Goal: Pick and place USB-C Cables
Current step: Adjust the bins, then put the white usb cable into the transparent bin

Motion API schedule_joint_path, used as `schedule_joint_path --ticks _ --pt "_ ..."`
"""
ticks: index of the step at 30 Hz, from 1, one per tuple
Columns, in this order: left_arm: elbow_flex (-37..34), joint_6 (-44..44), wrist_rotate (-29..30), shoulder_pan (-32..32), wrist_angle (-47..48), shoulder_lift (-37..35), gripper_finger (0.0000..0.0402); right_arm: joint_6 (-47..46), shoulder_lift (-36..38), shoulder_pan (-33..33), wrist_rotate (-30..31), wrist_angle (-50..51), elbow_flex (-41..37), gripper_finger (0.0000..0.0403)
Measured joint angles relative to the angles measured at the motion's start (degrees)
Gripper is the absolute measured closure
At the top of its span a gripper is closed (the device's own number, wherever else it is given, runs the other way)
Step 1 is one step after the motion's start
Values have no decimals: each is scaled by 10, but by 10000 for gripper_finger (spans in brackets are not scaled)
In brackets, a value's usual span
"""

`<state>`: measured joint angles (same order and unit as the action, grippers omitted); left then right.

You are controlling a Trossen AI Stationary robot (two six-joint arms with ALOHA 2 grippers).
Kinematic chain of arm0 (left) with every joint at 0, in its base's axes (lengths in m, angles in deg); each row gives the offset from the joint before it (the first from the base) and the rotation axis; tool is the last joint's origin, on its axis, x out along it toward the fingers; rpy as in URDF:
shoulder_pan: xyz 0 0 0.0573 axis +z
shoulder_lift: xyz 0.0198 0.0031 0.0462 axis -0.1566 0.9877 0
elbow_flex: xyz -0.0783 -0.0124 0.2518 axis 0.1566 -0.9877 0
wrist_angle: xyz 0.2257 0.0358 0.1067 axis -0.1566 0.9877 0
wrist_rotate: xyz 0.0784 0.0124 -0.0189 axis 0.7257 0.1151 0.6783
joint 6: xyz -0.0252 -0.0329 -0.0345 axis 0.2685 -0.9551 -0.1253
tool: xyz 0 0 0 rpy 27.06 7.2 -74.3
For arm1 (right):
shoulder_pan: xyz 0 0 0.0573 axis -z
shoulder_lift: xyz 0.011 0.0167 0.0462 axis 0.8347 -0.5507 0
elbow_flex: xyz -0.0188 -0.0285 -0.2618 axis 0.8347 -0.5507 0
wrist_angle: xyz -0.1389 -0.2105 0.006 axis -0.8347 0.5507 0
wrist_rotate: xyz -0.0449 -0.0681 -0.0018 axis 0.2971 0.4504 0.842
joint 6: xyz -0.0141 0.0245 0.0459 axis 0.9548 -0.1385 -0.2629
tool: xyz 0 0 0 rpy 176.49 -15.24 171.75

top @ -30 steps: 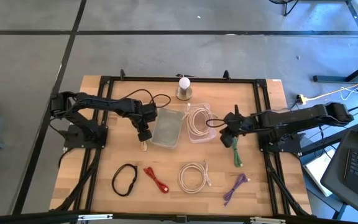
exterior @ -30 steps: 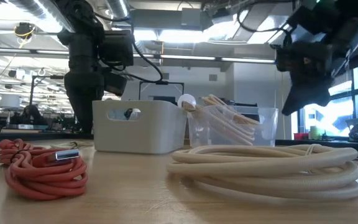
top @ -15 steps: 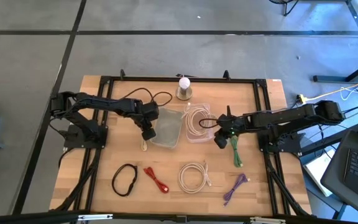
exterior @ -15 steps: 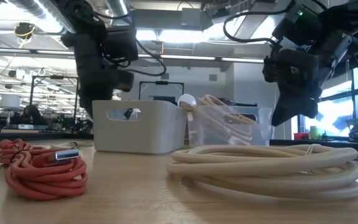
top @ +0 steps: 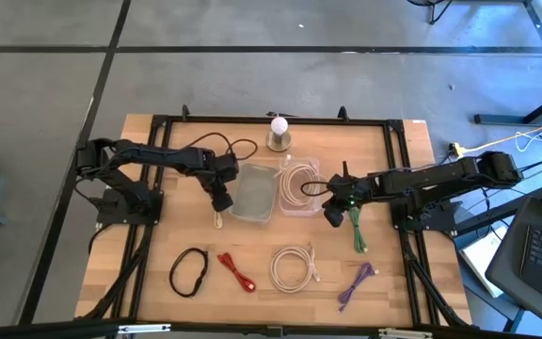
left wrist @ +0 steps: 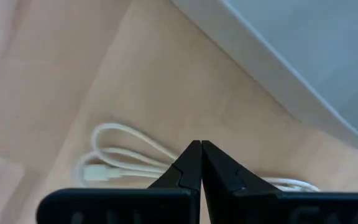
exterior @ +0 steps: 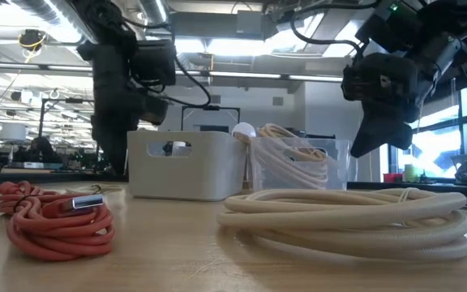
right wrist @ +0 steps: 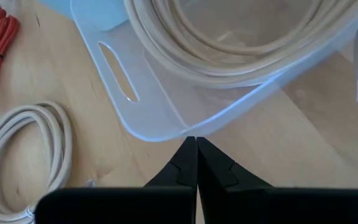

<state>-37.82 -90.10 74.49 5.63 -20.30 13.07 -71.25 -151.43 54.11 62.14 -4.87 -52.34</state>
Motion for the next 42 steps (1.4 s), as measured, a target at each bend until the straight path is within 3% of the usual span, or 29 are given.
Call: schedule_joint_path --ticks 3,17,23,33,38,42 --pt "0 -14 -31 -17 -8 0 400 4 0 0 3 0 0 403" --pt "0 -71 -25 -48 -122 0 400 14 0 5 6 -6 0 403" --pt "0 -70 -24 -48 -124 0 400 14 0 5 6 -6 0 403" --pt "0 -27 43 -15 32 -8 400 13 0 5 17 75 1 403" --pt "0 -41 45 -9 116 -41 400 0 3 -22 26 194 47 403" --pt "0 -100 46 -32 172 -88 400 -35 22 -72 53 304 101 403"
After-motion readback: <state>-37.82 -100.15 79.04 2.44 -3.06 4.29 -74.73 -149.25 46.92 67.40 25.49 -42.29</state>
